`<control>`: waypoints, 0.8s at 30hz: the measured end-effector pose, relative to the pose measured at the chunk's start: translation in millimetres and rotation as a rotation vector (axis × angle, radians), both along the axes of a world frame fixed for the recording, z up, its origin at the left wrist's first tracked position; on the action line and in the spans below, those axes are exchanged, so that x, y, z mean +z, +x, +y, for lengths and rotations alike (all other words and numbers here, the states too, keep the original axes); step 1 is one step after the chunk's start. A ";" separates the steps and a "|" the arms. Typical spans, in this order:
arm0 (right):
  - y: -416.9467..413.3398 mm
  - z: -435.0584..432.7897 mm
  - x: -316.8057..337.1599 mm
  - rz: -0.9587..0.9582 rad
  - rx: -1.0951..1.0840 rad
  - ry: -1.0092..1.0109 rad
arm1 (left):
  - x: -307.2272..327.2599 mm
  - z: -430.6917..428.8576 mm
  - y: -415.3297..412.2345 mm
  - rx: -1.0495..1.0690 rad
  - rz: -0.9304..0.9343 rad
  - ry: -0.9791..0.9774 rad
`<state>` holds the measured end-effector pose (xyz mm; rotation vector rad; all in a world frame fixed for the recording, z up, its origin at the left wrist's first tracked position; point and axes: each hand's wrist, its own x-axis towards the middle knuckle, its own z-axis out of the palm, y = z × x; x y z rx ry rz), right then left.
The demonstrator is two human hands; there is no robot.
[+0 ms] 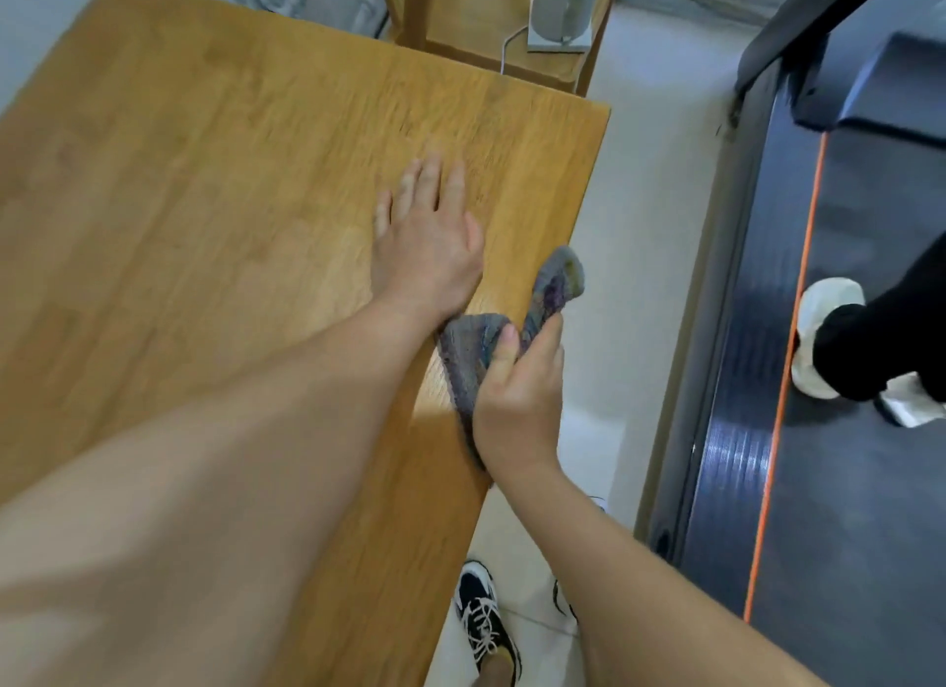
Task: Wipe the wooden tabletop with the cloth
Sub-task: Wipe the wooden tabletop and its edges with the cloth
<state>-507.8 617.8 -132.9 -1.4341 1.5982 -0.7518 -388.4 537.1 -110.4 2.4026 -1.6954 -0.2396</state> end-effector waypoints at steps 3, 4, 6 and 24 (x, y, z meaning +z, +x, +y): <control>-9.9 2.6 0.3 0.097 0.067 0.010 | 4.5 81.9 -3.8 -0.096 -0.012 0.058; -9.8 -5.7 2.7 0.137 0.071 0.016 | 5.9 115.1 -2.9 -0.121 -0.021 0.072; -4.9 -31.9 7.9 0.178 0.044 0.049 | 8.2 178.8 3.1 -0.162 -0.050 0.090; -7.3 176.6 13.1 0.126 0.117 0.047 | 2.4 249.6 15.4 -0.079 -0.068 0.057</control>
